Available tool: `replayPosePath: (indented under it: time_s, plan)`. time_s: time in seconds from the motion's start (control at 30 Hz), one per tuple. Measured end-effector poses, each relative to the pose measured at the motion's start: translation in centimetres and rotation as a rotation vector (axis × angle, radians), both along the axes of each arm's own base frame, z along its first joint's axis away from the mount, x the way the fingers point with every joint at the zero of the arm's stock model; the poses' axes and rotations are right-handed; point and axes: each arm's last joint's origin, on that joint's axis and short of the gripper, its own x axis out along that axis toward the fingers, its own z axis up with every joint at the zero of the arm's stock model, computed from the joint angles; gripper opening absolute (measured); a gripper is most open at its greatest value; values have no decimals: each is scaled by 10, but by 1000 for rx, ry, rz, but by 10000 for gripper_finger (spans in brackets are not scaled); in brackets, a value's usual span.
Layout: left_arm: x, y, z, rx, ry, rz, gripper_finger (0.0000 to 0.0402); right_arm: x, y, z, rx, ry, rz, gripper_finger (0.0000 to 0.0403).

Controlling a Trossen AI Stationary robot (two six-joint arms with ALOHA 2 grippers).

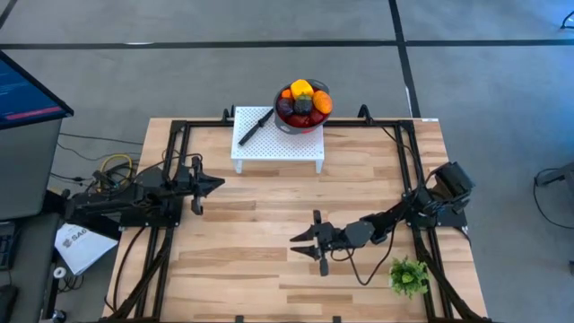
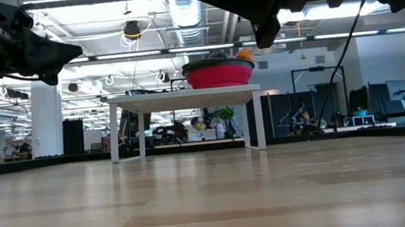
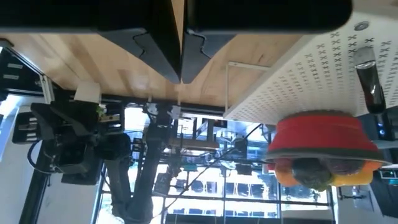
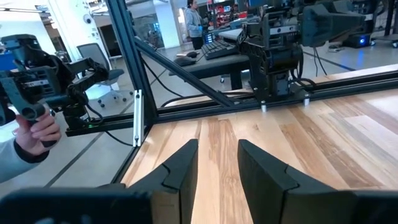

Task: Pick & Place Fruit
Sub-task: Return to Home Position

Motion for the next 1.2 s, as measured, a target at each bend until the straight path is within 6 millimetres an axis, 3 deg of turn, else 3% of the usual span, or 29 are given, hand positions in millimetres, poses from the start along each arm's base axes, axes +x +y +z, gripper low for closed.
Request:
replayPosePath:
  time_s: [0.47,0.77,1.2]
  plan:
    - [6,0,-7,19,94,-6,8,0,0,0,-4,0,0,108]
    - [0,0,-1,27,19,-2,8,-1,2,0,2,1,8,108]
    - [0,0,-5,-1,49,1,8,-1,2,0,14,3,6,108]
